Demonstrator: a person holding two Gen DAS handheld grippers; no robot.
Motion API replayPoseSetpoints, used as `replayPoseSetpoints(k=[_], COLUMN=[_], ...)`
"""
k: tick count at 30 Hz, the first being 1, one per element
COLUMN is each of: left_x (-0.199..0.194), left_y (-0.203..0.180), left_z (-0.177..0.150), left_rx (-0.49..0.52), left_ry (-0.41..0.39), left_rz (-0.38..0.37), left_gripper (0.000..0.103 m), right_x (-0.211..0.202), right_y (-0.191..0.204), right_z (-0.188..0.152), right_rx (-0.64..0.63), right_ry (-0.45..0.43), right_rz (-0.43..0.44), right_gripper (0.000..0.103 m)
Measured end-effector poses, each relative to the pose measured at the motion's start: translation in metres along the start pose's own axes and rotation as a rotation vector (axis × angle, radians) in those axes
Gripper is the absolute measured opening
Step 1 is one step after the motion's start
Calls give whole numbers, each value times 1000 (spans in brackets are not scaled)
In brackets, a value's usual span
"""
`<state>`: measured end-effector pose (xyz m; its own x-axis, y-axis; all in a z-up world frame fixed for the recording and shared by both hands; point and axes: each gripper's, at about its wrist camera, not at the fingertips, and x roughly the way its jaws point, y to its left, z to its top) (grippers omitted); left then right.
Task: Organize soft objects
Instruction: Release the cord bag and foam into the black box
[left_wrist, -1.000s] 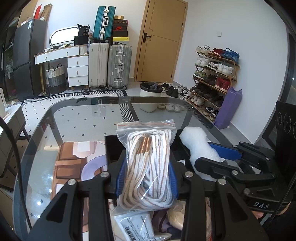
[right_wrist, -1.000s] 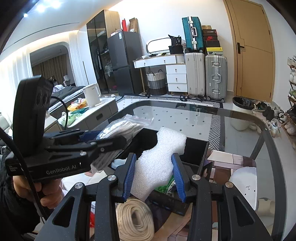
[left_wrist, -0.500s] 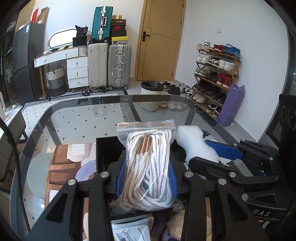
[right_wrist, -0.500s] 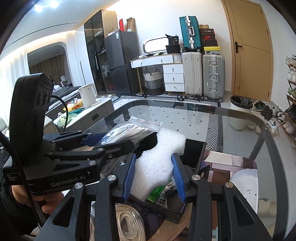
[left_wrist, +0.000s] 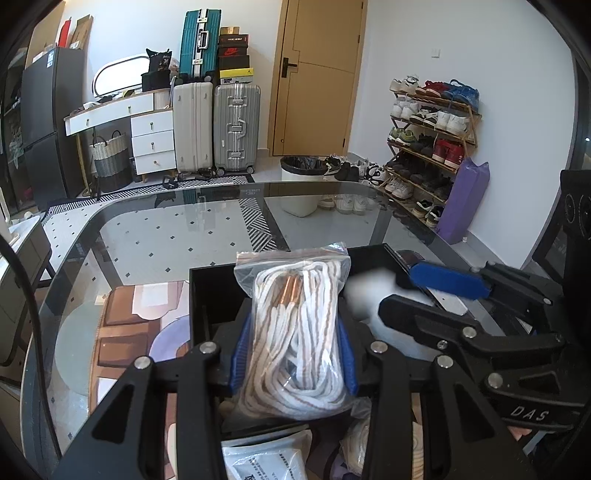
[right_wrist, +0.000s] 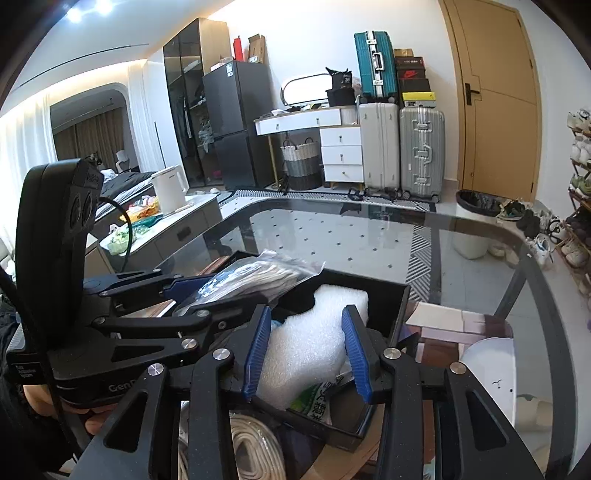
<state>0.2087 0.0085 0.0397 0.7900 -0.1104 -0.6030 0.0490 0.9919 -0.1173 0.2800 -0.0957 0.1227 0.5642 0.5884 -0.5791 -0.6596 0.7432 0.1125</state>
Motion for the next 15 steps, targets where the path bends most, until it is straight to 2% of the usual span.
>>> replayPoseSetpoints(k=[1, 3, 6, 8, 9, 10, 13, 15], left_x=[-1, -4, -14, -24, -27, -32, -45, -54], left_y=[1, 1, 0, -2, -4, -4, -2, 1], left_z=[0, 0, -2, -4, -5, -7, -11, -14], left_rx=[-2, -2, 4, 12, 15, 16, 19, 12], left_ry=[5, 9, -7, -27, -28, -34, -65, -71], left_rz=[-5, -7, -24, -40, -43, -40, -14, -16], left_gripper=[40, 47, 61, 64, 73, 87, 102, 103], right_x=[-2, -8, -18, -25, -29, -34, -48, -58], right_y=[0, 0, -1, -3, -2, -2, 4, 6], right_z=[0, -2, -6, -9, -10, -12, -17, -21], right_rx=[-1, -8, 4, 16, 20, 21, 21, 21], right_ry=[-9, -18, -19, -14, -17, -20, -27, -35], right_rz=[-20, -45, -40, -48, -50, -47, -44, -38], right_gripper=[52, 68, 77, 87, 91, 92, 99, 102])
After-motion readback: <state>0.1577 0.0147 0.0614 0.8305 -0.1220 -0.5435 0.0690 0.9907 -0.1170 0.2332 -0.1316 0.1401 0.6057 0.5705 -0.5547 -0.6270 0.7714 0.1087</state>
